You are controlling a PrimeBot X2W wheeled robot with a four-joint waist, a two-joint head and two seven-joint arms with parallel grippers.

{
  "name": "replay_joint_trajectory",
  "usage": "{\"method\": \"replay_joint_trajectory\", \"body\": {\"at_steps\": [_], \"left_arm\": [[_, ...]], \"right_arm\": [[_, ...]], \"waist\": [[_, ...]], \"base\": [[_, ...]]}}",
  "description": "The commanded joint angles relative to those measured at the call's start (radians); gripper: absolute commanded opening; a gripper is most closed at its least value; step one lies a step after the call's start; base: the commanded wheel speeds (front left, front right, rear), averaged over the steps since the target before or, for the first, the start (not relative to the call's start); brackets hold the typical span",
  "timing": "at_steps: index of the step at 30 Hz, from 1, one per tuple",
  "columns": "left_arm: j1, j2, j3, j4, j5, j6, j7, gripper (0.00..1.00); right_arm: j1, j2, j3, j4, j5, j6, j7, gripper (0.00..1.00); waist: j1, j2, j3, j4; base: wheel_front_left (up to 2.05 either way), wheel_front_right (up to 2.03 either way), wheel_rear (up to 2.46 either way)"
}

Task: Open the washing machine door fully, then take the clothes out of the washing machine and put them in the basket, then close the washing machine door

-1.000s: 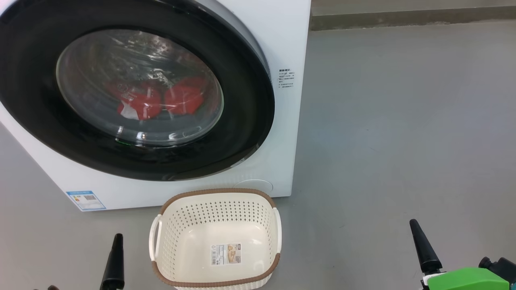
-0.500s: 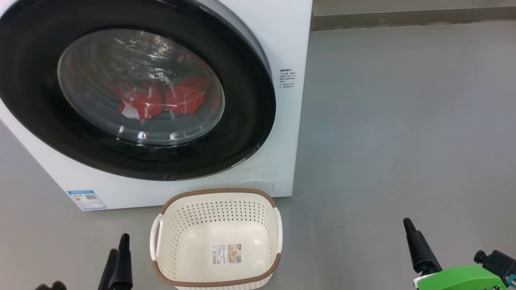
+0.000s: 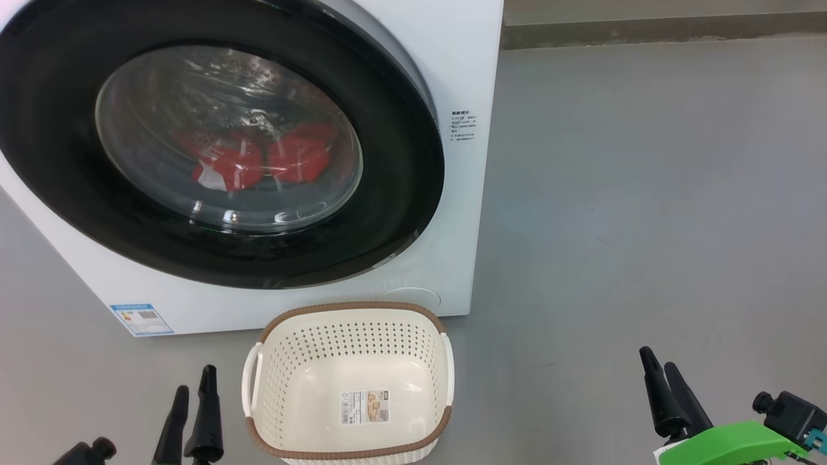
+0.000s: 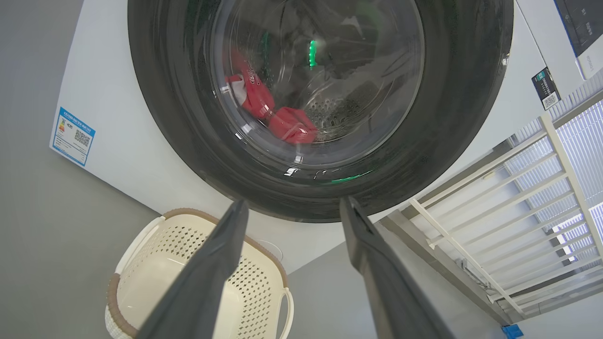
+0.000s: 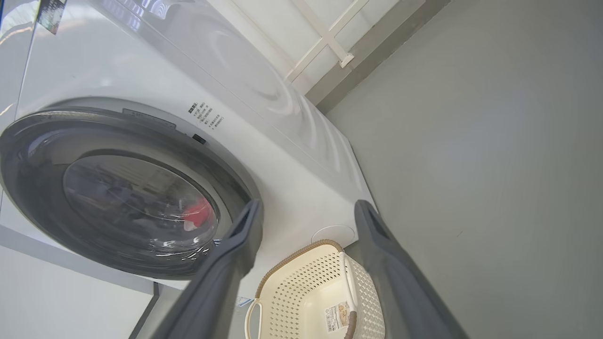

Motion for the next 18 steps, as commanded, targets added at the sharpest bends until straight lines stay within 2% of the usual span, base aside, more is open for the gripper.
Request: {"method": "replay_joint_trajectory", "body": {"at_steps": [1, 18], "left_arm": [[-0.014, 0.017, 0.013, -0.035, 0.032, 0.006, -0.013, 1.00], [-0.009, 0.021, -0.009, -0.069, 0.229, 0.009, -0.063, 1.00]], "right_arm": [[-0.005, -0.014, 0.016, -0.032, -0.032, 0.004, -0.013, 1.00], [0.008, -0.029, 0.033, -0.055, -0.213, 0.005, -0.063, 1.00]], "waist": [[0.0000, 0.0000, 0.000, 0.001], [0.0000, 0.0000, 0.004, 0.005]], "base": [[0.00, 0.00, 0.00], [0.00, 0.00, 0.00]]}}
